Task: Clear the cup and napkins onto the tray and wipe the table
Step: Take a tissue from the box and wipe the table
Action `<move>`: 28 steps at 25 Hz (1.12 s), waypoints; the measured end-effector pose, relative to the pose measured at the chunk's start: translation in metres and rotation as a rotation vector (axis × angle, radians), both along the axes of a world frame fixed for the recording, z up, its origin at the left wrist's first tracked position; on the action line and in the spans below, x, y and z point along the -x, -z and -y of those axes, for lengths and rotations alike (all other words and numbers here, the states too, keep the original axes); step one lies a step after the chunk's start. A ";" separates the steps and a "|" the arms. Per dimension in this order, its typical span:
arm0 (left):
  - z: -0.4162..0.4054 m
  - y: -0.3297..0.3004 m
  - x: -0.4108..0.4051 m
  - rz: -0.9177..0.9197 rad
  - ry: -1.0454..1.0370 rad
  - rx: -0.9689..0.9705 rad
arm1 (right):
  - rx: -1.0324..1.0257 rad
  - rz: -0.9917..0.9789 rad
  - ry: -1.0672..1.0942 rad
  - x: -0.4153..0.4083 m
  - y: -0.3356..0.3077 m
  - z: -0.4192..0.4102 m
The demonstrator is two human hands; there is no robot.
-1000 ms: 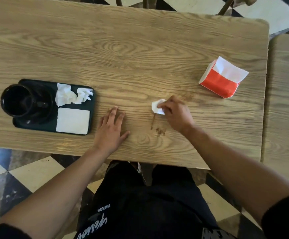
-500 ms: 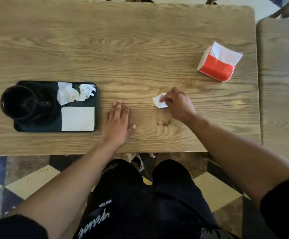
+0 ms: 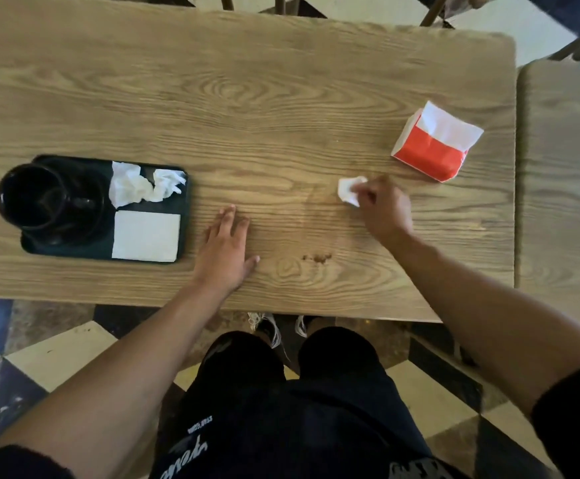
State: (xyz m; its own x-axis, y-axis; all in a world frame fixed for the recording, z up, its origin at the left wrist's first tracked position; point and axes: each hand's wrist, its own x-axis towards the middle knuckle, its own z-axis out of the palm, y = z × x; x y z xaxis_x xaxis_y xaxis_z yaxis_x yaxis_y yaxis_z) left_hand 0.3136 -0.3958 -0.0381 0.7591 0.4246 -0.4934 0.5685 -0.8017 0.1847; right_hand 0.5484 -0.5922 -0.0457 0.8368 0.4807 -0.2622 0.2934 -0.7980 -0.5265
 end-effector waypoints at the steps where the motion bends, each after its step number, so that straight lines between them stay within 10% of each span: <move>1: -0.001 0.000 0.000 0.004 -0.013 0.004 | 0.018 0.049 0.207 -0.022 0.002 0.002; 4: -0.001 0.002 -0.003 0.004 -0.034 0.001 | -0.041 0.083 0.337 -0.031 0.015 -0.006; 11: 0.000 -0.001 -0.007 0.003 -0.069 0.015 | -0.053 -0.168 -0.356 0.053 0.006 -0.008; 18: 0.001 -0.004 -0.009 -0.013 -0.087 0.021 | -0.022 0.020 0.219 -0.038 0.005 -0.031; 24: 0.000 -0.003 -0.008 -0.004 -0.091 0.038 | -0.032 -0.144 -0.499 0.038 0.004 -0.032; 28: 0.001 -0.003 -0.010 -0.023 -0.099 0.045 | 0.004 0.024 -0.037 -0.045 0.001 -0.061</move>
